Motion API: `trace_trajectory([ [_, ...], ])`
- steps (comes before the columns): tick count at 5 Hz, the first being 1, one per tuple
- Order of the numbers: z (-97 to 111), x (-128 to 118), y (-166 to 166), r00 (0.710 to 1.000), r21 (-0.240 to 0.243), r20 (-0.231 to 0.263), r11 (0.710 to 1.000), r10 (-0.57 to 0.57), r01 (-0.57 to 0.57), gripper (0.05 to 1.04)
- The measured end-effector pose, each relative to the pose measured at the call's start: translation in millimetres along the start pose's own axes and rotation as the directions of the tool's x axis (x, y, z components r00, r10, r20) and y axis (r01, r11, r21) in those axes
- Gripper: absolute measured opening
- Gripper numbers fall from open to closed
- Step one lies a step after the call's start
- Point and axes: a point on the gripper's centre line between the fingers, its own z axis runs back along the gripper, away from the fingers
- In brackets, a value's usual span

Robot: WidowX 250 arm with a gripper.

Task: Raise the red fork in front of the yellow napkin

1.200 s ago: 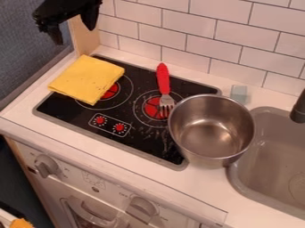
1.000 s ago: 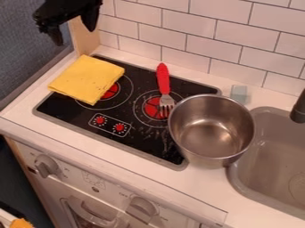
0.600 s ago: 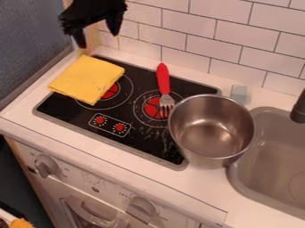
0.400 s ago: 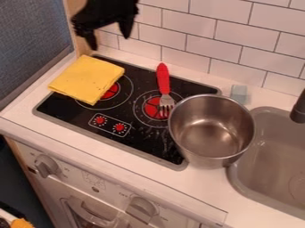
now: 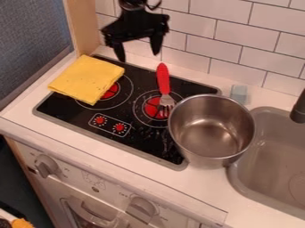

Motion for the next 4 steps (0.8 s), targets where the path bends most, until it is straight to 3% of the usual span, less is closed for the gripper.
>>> trace_trajectory([
  [1,-18,-3,-17,0.998,-0.012,-0.034,0.998,-0.057,0.056,1.000],
  [3,-44,-14,-23,0.995,-0.003,-0.084,0.999,-0.051,0.051,1.001],
  [4,-59,-22,-19,0.993,0.036,-0.109,0.999,-0.033,0.037,1.001],
])
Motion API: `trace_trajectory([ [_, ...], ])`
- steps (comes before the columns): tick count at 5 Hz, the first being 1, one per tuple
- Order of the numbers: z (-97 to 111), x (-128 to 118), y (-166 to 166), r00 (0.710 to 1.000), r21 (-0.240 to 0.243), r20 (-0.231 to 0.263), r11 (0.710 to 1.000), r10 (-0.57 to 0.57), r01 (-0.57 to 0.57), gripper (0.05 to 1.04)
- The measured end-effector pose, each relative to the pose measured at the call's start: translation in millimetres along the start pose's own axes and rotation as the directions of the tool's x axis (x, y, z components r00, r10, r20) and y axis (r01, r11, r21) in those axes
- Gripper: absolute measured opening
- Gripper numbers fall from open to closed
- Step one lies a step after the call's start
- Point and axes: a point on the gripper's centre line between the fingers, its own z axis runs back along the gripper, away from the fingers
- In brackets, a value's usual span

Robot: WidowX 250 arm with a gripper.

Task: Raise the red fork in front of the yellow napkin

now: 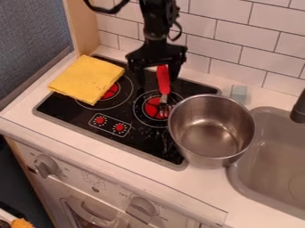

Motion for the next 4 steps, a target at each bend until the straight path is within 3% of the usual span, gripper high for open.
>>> trace_trajectory([
  [2,-4.9,1.2,-5.4,1.000,0.036,0.012,0.999,0.009,-0.009,0.946],
  [4,-6.1,2.4,-7.3,0.999,0.068,0.035,0.998,0.015,-0.017,0.395],
])
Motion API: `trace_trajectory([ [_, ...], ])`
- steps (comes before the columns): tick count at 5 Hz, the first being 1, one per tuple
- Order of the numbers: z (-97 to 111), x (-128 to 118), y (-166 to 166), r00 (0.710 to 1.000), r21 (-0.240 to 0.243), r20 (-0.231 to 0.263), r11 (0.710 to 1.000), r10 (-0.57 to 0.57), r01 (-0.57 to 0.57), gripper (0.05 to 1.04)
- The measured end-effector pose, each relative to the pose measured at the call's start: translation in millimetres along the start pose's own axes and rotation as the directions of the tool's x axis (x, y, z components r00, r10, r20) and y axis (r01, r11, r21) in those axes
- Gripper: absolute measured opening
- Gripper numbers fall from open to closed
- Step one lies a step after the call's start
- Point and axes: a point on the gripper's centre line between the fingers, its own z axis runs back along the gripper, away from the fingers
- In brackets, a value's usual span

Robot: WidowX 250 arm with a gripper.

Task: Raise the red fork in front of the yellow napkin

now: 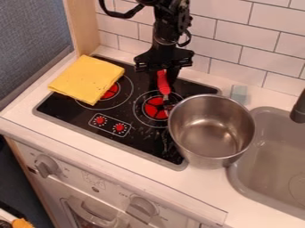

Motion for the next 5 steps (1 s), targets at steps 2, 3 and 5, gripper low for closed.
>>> trace_trajectory([
  [2,-1,-1,1,1.000,0.018,0.001,1.000,0.019,-0.019,0.369],
  [3,-1,-2,4,0.999,0.028,0.001,0.999,0.041,-0.041,0.369],
  [5,14,17,10,0.986,0.044,0.036,0.985,0.165,-0.167,0.369],
])
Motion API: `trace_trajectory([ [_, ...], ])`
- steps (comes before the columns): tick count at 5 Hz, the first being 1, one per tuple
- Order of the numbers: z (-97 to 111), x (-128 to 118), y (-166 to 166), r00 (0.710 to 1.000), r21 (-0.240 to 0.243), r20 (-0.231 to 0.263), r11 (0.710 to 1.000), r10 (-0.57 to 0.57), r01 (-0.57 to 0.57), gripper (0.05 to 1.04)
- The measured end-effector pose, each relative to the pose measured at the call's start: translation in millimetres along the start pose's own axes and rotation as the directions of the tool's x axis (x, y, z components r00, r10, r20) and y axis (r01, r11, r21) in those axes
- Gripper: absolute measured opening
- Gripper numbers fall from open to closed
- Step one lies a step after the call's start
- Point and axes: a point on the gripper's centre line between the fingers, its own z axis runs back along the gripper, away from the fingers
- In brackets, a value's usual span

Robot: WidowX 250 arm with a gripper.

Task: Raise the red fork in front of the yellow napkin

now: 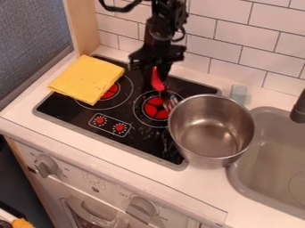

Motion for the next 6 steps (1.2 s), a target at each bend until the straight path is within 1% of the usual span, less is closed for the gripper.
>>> trace_trajectory([
  [1,36,15,4,0.996,-0.033,0.070,0.998,0.056,-0.053,0.369],
  [2,54,7,22,0.992,-0.041,0.079,0.995,0.097,-0.093,0.369],
  [3,70,2,61,0.981,-0.031,0.087,0.985,0.173,-0.171,0.369],
  [4,70,-5,95,0.969,-0.020,0.083,0.973,0.231,-0.230,0.369],
  [5,63,-3,128,0.955,0.009,0.094,0.959,0.280,-0.282,0.369],
  [6,54,-1,153,0.939,0.052,0.105,0.941,0.328,-0.334,0.369],
])
